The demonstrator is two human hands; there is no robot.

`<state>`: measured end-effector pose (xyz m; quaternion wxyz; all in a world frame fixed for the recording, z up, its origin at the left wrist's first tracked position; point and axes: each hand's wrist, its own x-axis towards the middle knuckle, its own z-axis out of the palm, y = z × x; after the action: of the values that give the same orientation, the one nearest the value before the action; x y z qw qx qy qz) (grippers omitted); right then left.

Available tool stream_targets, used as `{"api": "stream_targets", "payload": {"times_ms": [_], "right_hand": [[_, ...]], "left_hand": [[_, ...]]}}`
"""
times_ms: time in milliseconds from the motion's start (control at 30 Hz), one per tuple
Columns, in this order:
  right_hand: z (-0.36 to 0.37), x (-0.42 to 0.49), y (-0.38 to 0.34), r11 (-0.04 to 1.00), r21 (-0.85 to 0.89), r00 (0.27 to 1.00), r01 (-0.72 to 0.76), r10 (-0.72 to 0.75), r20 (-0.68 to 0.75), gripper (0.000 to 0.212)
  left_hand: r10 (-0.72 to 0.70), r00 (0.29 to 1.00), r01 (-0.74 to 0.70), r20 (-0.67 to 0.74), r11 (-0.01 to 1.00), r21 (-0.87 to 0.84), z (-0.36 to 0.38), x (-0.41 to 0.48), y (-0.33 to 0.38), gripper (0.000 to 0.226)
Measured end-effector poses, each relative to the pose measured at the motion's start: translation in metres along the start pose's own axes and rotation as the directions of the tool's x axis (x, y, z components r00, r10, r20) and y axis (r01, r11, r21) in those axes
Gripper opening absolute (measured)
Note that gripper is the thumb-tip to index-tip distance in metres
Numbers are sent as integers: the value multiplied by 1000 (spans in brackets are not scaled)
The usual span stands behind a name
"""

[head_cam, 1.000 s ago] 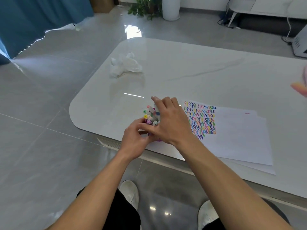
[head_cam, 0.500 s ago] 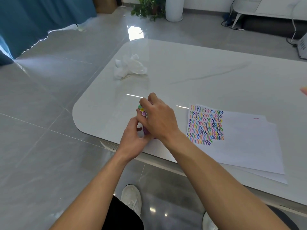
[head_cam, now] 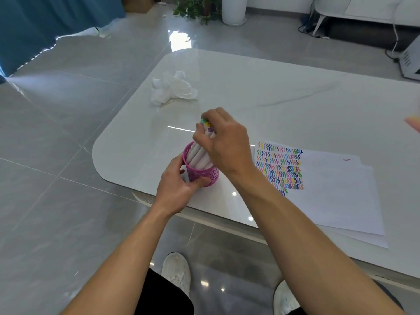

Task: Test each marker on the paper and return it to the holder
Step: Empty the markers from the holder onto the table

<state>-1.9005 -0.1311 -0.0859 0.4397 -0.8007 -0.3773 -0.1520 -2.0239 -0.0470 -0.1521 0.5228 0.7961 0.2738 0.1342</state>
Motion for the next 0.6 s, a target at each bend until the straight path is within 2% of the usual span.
{"api": "stream_targets", "payload": {"times_ms": [133,267,433,600], "right_hand": [[-30,9,5,965,183,975,-186,205,-87,16],[-56,10,23,866,349,899,-358,421,-123,12],[-76,-15,59,776,362,793,-517,593,-138,15],[-50,-44,89,641,348,632,-683,759,-157,20]], "left_hand": [[5,1000,-5,0,1000,-12,-2,0,3,73],[19,1000,-19,-11,1000,-11,-2,3,0,76],[4,999,-5,-48,1000,-18,-1,11,-3,79],[11,997,-13,-73,999,-32,-4,23,-6,81]]}}
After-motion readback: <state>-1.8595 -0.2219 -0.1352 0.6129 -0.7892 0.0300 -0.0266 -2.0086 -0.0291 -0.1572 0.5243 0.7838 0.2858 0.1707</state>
